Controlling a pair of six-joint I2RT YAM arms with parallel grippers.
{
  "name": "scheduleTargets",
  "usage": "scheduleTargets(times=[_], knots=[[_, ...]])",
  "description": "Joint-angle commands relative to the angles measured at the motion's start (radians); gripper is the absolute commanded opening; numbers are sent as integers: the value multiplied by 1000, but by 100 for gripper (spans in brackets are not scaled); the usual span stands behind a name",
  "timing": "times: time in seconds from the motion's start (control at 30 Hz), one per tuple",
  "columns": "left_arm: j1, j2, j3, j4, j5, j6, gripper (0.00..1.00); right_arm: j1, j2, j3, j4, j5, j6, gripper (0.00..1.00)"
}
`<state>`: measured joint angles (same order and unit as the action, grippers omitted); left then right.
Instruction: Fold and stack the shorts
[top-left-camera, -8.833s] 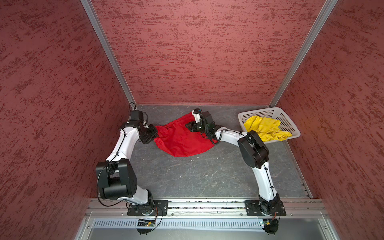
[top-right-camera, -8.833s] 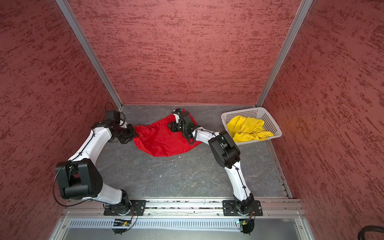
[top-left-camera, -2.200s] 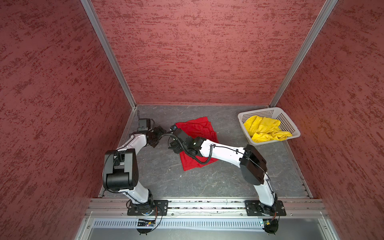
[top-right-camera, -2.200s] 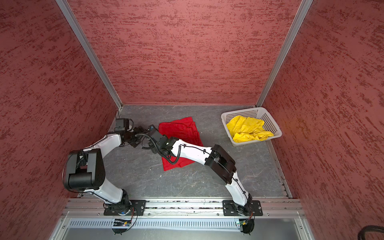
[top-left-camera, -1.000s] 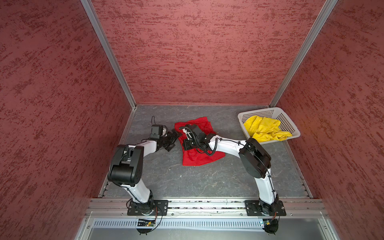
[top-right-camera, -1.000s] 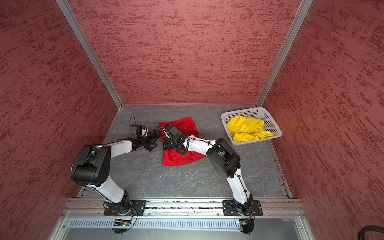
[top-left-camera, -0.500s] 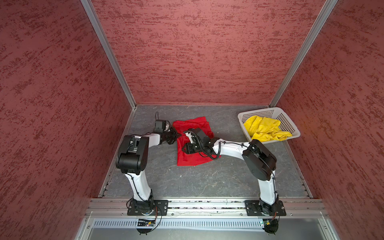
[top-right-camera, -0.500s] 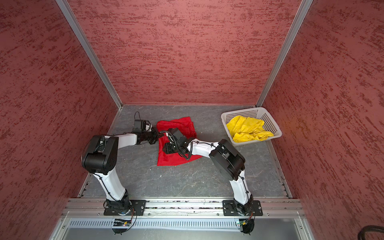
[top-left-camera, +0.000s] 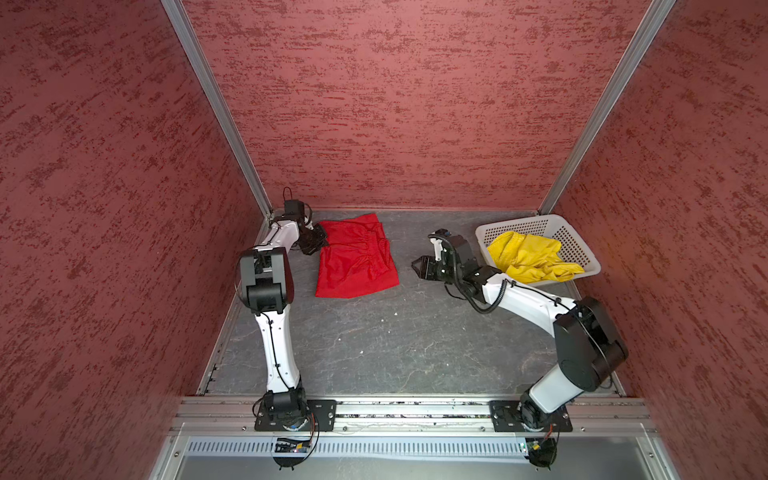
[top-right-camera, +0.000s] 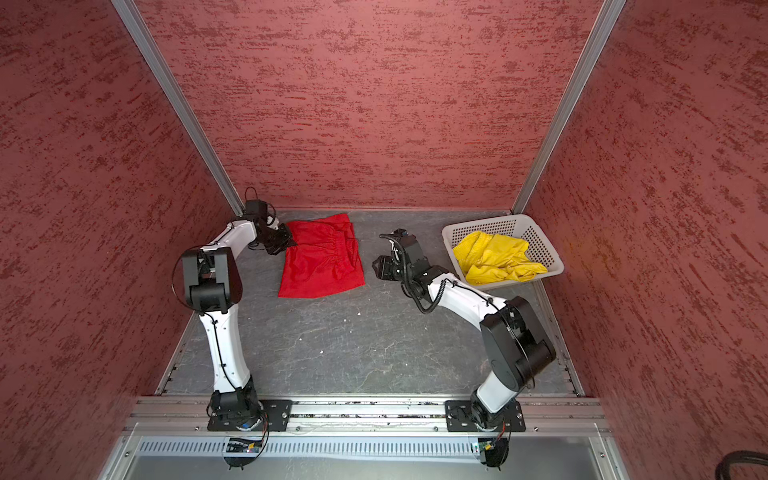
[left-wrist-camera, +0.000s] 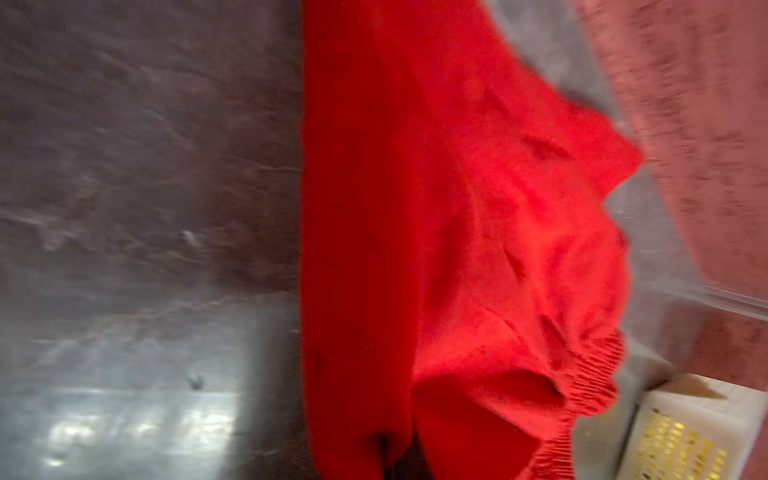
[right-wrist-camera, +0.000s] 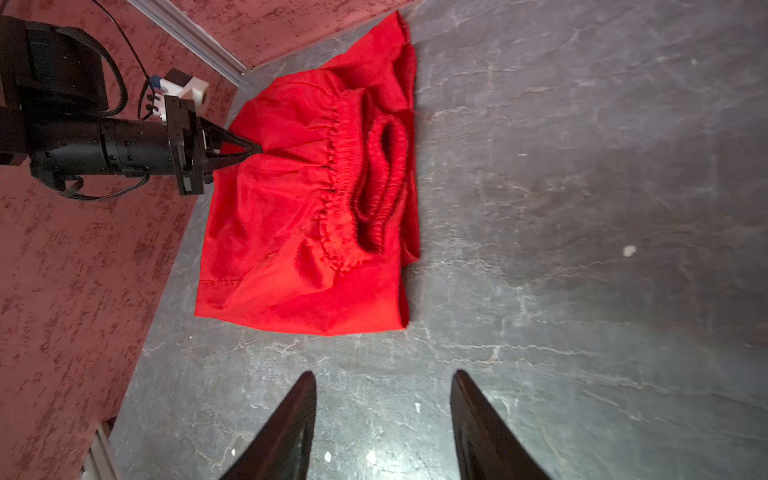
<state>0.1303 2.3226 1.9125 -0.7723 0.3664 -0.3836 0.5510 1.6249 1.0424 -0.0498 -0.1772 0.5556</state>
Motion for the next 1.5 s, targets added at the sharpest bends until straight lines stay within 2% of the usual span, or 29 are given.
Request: scheduleTargets(times=[0.0, 0.2, 0.3, 0.37, 0.43, 0.6, 0.67, 0.7, 0.8, 0.93, 1.03, 1.1, 1.17, 1.2, 1.23, 1.37, 1.47], knots=[[25, 61, 157, -214, -150, 110, 0, -20, -1, -26, 8, 28, -9, 53], [85, 210, 490, -385, -317, 163, 0, -40, 44, -46, 40, 15, 10, 53], [117, 261, 594, -430, -392, 185, 0, -46, 72, -40, 51, 5, 18, 53], [135, 268, 602, -424, -396, 192, 0, -46, 89, -30, 54, 0, 20, 53], [153, 273, 601, -412, -403, 190, 4, -48, 104, -21, 53, -5, 20, 52], [164, 307, 599, -376, -343, 191, 10, -49, 128, 0, 51, -5, 28, 52], [164, 318, 600, -370, -369, 190, 16, -49, 129, 4, 48, -5, 32, 53], [163, 319, 601, -369, -378, 186, 22, -50, 124, 2, 45, -3, 33, 53], [165, 297, 601, -379, -414, 163, 58, -51, 96, 7, 20, 19, 29, 54], [162, 187, 559, -410, -529, 85, 70, -64, 17, 58, -99, 131, -11, 57], [149, 37, 443, -390, -586, 26, 86, -98, -65, 106, -235, 305, -40, 66], [125, -74, 355, -362, -604, 6, 89, -141, -124, 127, -314, 410, -57, 72], [81, -191, 271, -329, -630, -9, 92, -209, -166, 147, -392, 459, -74, 75], [58, -238, 233, -315, -637, -13, 94, -241, -200, 154, -424, 473, -82, 80], [28, -286, 198, -303, -645, -23, 94, -280, -213, 164, -459, 479, -93, 99], [-111, -456, 65, -246, -619, -46, 94, -405, -197, 204, -548, 510, -129, 99], [-231, -560, -48, -172, -555, -52, 94, -497, -109, 235, -560, 501, -140, 99]])
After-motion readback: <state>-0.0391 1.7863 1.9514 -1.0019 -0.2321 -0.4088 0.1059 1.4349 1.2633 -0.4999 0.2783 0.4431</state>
